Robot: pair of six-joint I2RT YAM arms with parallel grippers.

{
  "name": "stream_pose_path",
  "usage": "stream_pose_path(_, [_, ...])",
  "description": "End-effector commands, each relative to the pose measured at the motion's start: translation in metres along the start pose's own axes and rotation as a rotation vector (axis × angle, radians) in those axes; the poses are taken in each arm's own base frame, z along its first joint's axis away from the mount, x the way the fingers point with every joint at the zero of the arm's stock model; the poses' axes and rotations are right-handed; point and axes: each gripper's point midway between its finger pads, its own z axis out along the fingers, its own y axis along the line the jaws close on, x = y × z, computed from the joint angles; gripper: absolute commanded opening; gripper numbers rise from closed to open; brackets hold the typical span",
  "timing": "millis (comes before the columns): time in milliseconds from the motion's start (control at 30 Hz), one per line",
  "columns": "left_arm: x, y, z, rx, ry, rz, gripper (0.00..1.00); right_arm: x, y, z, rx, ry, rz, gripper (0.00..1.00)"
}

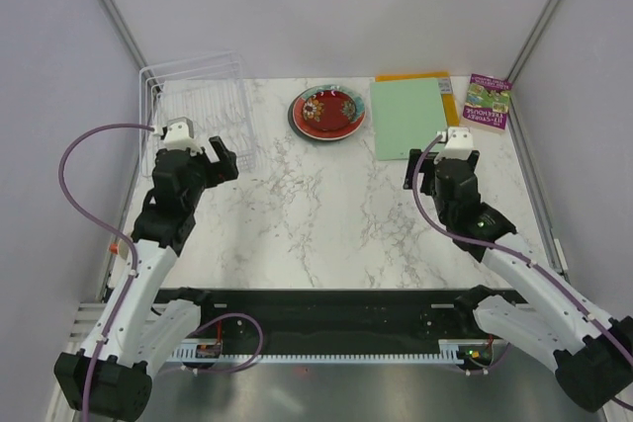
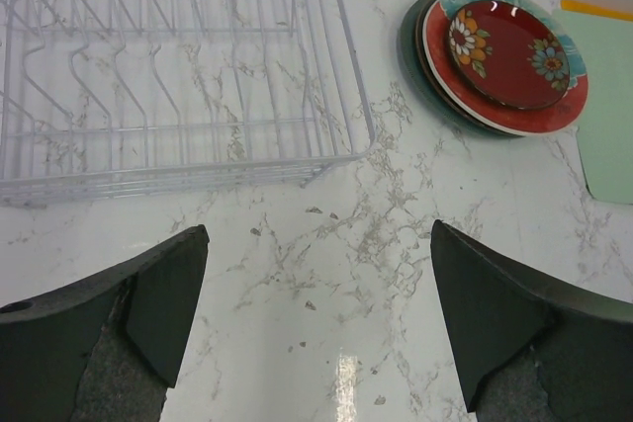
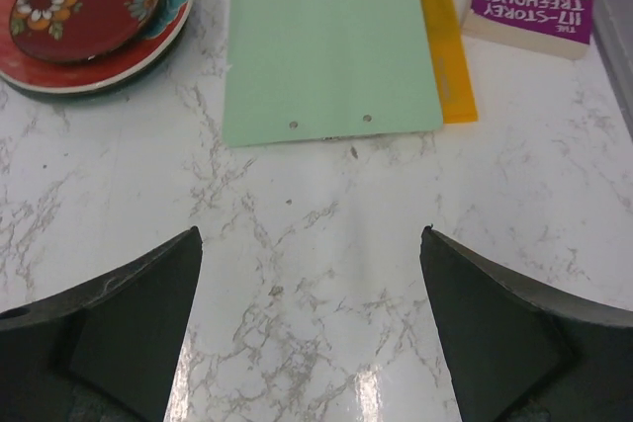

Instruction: Unload the plates from the dish rack

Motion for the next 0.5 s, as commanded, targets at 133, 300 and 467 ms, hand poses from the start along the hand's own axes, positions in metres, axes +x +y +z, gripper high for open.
stream_pose_path(133, [-0.017,0.006,-0.006,-0.019,-0.089,0.037,1.00,-0.007,-0.038,-0.009,0.195,-0.087,0.059,0.98])
stream_pose_path(300, [-0.015,0.008,-0.009,-0.019,-0.114,0.036,1.00,-0.005,-0.043,-0.009,0.222,-0.092,0.058,0.98])
stream_pose_path(467, [-0.017,0.005,-0.009,-0.003,-0.127,0.044,1.00,-0.006,-0.044,-0.009,0.224,-0.125,0.069,0.98])
